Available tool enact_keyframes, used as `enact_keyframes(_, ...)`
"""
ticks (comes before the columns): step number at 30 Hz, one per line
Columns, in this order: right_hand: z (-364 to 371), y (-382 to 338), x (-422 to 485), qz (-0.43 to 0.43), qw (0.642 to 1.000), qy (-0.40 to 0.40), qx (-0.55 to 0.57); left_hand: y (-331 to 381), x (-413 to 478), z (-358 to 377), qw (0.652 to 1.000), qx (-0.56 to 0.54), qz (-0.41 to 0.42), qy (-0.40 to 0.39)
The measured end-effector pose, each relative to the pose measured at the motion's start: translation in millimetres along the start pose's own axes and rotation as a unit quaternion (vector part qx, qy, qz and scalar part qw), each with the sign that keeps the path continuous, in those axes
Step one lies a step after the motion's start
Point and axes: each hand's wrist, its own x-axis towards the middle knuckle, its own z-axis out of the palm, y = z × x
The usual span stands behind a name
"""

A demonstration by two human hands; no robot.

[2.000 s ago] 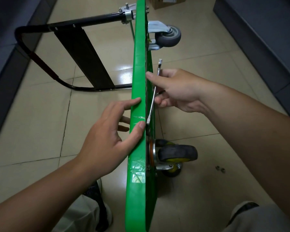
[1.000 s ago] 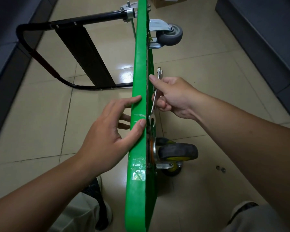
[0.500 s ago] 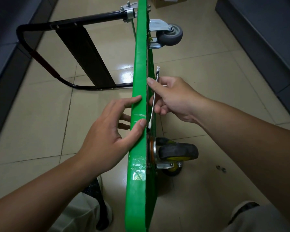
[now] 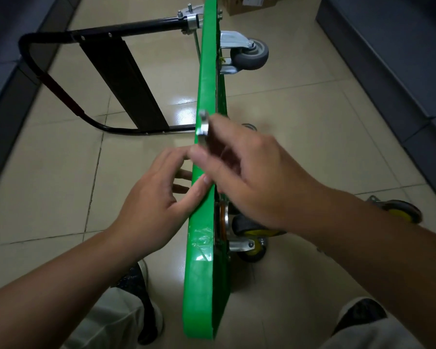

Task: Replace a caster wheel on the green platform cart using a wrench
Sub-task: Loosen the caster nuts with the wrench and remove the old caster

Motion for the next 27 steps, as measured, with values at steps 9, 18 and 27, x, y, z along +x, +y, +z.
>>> enact_keyframes(9, -1.5, -0.5, -52.0, -0.199, 0.946, -0.112, -0.229, 4.2, -2.5, 1.8, 1.000, -0.023, -0.006, 0.007)
enact_keyframes(18, -12.9, 2.3, -40.0, 0.061, 0.994, 0.091, -0.030, -0.2, -1.9, 1.9, 1.000, -0.004, -0.010, -0.001)
enact_keyframes(27, -18.3, 59.2, 34.3, 0.341, 0.899, 0.087, 0.259, 0.5, -1.7, 1.1, 1.000, -0.009, -0.011, 0.001)
